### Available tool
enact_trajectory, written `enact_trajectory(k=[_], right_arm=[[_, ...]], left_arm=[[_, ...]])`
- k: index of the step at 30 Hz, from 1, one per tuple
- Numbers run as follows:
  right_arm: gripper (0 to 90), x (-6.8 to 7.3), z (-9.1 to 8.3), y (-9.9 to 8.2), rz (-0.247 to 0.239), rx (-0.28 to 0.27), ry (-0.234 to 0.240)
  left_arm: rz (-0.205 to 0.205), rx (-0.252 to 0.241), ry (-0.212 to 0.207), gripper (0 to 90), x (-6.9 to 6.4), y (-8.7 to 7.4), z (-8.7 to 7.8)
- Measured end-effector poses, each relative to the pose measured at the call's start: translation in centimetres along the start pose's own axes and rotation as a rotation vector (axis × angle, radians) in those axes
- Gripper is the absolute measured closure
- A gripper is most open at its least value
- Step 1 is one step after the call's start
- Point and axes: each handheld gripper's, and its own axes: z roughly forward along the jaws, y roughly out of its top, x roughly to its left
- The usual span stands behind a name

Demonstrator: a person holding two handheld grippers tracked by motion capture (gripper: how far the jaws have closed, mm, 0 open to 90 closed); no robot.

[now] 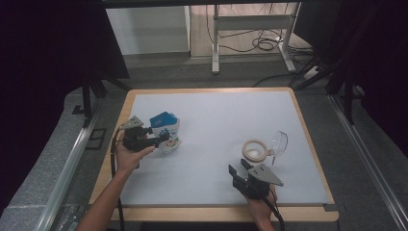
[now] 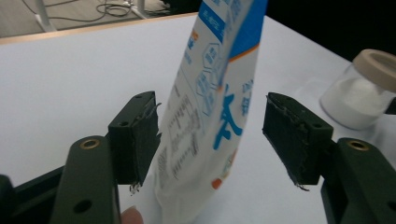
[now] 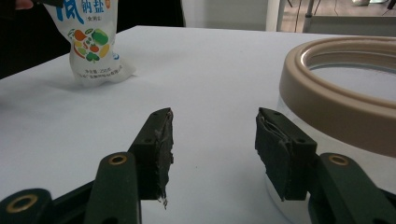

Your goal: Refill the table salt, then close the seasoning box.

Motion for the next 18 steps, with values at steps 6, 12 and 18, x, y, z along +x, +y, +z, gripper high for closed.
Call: enact_trajectory(k=[6,12,18], right_arm=[[47.2,-0.5,-0.5,0.3,-0.005,-0.009,0.009],[50.7,-0.8,-1.6,0.7,-0.015,-0.041,0.053],[78.9,-2.2,-4.2,1.8,-0.055,-0.072,0.035]], left_arm=[[0.022,0.017,0.011,33.8,-0.4,-1.3,-0.3],[0.023,0.031,0.0,32.5,-0.9,-2.3,-0.4],[0.002,0.039,-0.01,32.2,-0.9,-3.4,-0.5]])
